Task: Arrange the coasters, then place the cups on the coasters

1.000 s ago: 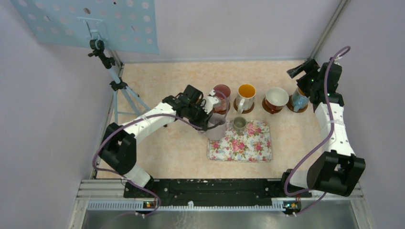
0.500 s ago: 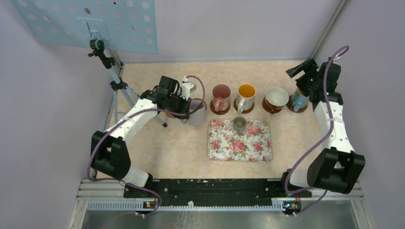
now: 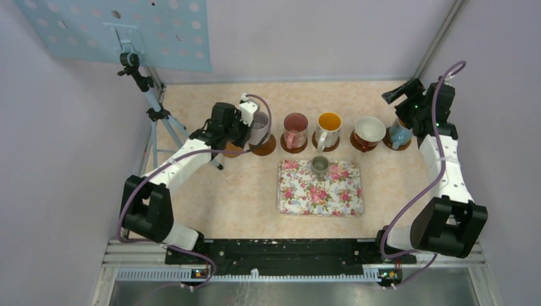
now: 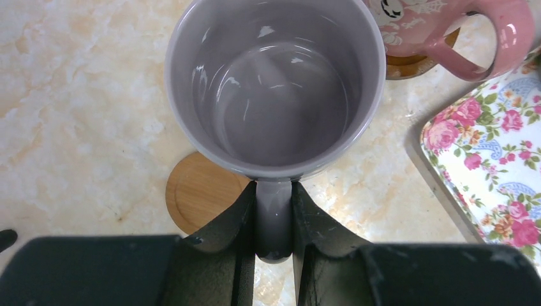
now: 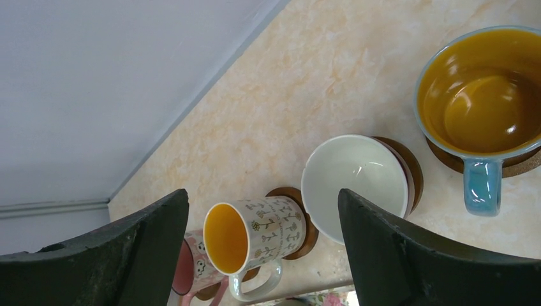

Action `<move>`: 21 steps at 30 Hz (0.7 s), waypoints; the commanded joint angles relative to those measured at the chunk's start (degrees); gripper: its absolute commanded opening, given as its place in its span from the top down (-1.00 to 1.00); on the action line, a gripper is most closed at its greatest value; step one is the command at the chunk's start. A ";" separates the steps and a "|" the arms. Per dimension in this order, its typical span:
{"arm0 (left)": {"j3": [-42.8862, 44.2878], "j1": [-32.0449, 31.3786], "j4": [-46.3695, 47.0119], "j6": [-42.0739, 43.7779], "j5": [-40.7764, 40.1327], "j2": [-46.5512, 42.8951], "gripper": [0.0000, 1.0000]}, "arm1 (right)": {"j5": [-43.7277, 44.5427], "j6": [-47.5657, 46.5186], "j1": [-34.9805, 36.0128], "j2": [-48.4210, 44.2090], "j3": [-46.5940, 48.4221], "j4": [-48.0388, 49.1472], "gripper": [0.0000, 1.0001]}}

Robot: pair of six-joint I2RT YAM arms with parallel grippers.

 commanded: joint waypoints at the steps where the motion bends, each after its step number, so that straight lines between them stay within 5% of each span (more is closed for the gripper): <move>1: -1.37 -0.07 15.09 1.42 -1.23 -2.42 1.00 | 0.15 0.04 -0.61 -0.24 3.01 0.07 -0.71; 21: -6.38 -0.13 23.43 -0.48 1.01 2.16 1.00 | 0.78 -0.62 -0.61 -0.49 3.13 -0.91 -0.72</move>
